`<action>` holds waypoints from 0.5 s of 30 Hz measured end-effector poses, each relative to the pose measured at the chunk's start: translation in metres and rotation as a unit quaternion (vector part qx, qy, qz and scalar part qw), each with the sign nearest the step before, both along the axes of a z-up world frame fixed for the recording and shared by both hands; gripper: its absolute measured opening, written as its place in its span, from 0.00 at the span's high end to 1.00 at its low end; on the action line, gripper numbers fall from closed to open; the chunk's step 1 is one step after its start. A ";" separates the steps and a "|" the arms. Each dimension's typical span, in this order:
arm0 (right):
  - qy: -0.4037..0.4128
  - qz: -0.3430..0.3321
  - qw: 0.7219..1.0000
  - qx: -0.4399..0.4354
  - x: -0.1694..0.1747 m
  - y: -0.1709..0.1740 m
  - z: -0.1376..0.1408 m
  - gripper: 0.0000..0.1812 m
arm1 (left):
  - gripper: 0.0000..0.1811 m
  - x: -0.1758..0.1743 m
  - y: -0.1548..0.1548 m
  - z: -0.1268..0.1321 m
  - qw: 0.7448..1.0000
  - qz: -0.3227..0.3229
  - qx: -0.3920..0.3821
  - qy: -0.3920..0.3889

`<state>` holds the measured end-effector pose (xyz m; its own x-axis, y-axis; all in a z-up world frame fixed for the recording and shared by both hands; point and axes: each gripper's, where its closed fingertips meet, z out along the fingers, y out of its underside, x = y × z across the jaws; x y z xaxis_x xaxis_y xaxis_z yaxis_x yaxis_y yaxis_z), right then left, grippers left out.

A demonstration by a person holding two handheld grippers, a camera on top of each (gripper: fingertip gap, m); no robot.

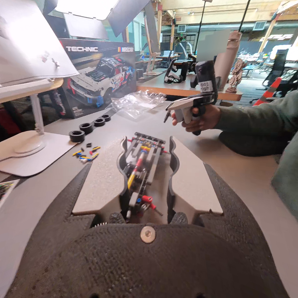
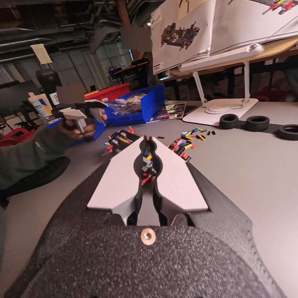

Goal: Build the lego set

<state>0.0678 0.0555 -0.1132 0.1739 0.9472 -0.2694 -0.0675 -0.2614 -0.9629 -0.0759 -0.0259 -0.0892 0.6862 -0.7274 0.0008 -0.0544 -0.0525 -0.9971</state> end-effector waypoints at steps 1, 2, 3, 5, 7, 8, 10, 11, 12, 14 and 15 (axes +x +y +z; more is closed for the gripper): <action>0.008 0.021 1.000 0.008 -0.002 -0.008 0.003 1.00 | 0.73 0.012 -0.002 0.001 1.000 -0.015 -0.007 -0.014; 0.018 0.046 0.999 0.019 -0.005 -0.018 0.007 1.00 | 0.73 0.026 -0.005 0.000 0.999 -0.033 -0.019 -0.026; 0.026 0.074 0.996 0.033 -0.007 -0.030 0.010 1.00 | 0.71 0.040 -0.009 -0.001 0.997 -0.054 -0.032 -0.035; 0.036 0.126 0.989 0.065 -0.012 -0.055 0.015 1.00 | 0.70 0.068 -0.019 -0.004 0.993 -0.099 -0.052 -0.050; 0.045 0.174 0.980 0.086 -0.016 -0.079 0.018 1.00 | 0.68 0.093 -0.028 -0.009 0.985 -0.141 -0.078 -0.065; 0.049 0.196 0.976 0.088 -0.017 -0.090 0.019 1.00 | 0.66 0.105 -0.033 -0.012 0.980 -0.162 -0.092 -0.073; 0.054 0.240 0.965 0.085 -0.020 -0.111 0.019 1.00 | 0.65 0.126 -0.045 -0.017 0.968 -0.205 -0.118 -0.088; 0.055 0.260 0.960 0.085 -0.021 -0.120 0.019 1.00 | 0.65 0.135 -0.051 -0.020 0.962 -0.225 -0.130 -0.088; 0.053 0.277 0.955 0.087 -0.022 -0.128 0.017 1.00 | 0.67 0.142 -0.057 -0.024 0.957 -0.242 -0.138 -0.082; 0.041 0.307 0.946 0.093 -0.023 -0.142 0.012 1.00 | 0.74 0.151 -0.063 -0.030 0.955 -0.254 -0.137 -0.061; 0.036 0.319 0.942 0.097 -0.022 -0.147 0.010 1.00 | 0.77 0.153 -0.065 -0.033 0.956 -0.255 -0.134 -0.051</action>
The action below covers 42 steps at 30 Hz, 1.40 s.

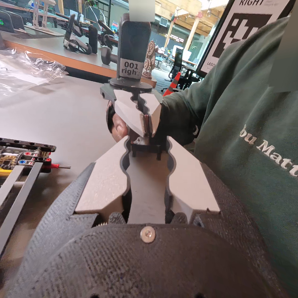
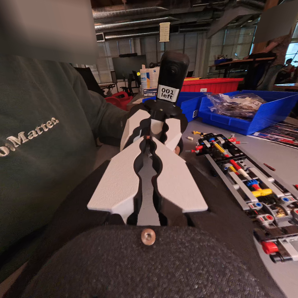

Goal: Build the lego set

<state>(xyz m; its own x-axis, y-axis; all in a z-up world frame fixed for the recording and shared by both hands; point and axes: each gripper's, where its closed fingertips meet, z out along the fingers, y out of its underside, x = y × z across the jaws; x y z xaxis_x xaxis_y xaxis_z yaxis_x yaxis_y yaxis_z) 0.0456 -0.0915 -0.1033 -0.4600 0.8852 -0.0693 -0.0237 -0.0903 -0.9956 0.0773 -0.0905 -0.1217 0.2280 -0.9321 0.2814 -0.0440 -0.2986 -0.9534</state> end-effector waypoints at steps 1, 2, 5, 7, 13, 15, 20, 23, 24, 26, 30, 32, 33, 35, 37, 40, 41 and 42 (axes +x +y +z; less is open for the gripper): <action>-0.003 0.009 1.000 0.004 0.001 -0.004 -0.001 1.00 | 0.80 0.001 -0.002 -0.002 1.000 -0.004 0.004 0.008; -0.005 0.013 1.000 0.007 0.001 -0.006 -0.002 1.00 | 0.80 0.001 -0.003 -0.004 1.000 -0.007 0.005 0.012; -0.007 0.013 1.000 0.009 0.002 -0.005 -0.003 1.00 | 0.81 0.001 -0.003 -0.003 1.000 -0.010 -0.006 0.006; -0.010 0.009 1.000 0.014 0.002 -0.003 -0.004 1.00 | 0.83 0.000 -0.001 -0.004 1.000 -0.006 -0.004 0.008; -0.015 -0.036 0.999 0.010 0.000 0.014 -0.005 1.00 | 0.93 -0.012 0.015 -0.004 0.996 0.060 0.047 0.037; -0.010 -0.044 0.999 0.001 0.000 0.018 -0.003 1.00 | 0.90 -0.013 0.016 -0.003 0.996 0.063 0.050 0.038; -0.004 -0.093 0.994 -0.063 0.000 0.047 0.005 1.00 | 0.88 -0.026 0.028 0.002 0.994 0.098 0.040 0.012; -0.003 -0.106 0.989 -0.103 0.002 0.059 0.007 1.00 | 0.88 -0.035 0.039 0.005 0.991 0.130 0.028 -0.005; -0.001 -0.106 0.988 -0.111 0.002 0.060 0.008 1.00 | 0.88 -0.038 0.043 0.004 0.990 0.140 0.024 -0.006; 0.000 -0.104 0.987 -0.123 0.002 0.061 0.009 1.00 | 0.88 -0.039 0.046 0.002 0.988 0.151 0.017 -0.004; -0.005 -0.092 0.986 -0.140 0.000 0.059 0.007 1.00 | 0.89 -0.036 0.048 0.003 0.987 0.161 0.025 -0.004; -0.010 -0.086 0.985 -0.146 -0.001 0.058 0.006 1.00 | 0.90 -0.034 0.048 0.008 0.986 0.165 0.036 -0.010; -0.011 -0.085 0.985 -0.148 -0.001 0.057 0.006 1.00 | 0.91 -0.033 0.048 0.011 0.985 0.169 0.043 -0.012; -0.012 -0.083 0.985 -0.153 -0.002 0.057 0.005 1.00 | 0.95 -0.031 0.047 0.015 0.983 0.172 0.059 -0.008; -0.009 -0.077 0.983 -0.166 -0.002 0.057 0.007 1.00 | 0.97 -0.031 0.046 0.017 0.980 0.182 0.084 0.008; -0.008 -0.073 0.980 -0.185 -0.001 0.059 0.008 1.00 | 0.97 -0.030 0.046 0.021 0.969 0.205 0.135 0.041; -0.009 -0.071 0.979 -0.193 -0.001 0.059 0.009 1.00 | 0.97 -0.029 0.046 0.021 0.964 0.211 0.153 0.055; -0.011 -0.069 0.977 -0.201 -0.001 0.060 0.009 1.00 | 0.97 -0.029 0.046 0.021 0.958 0.216 0.174 0.071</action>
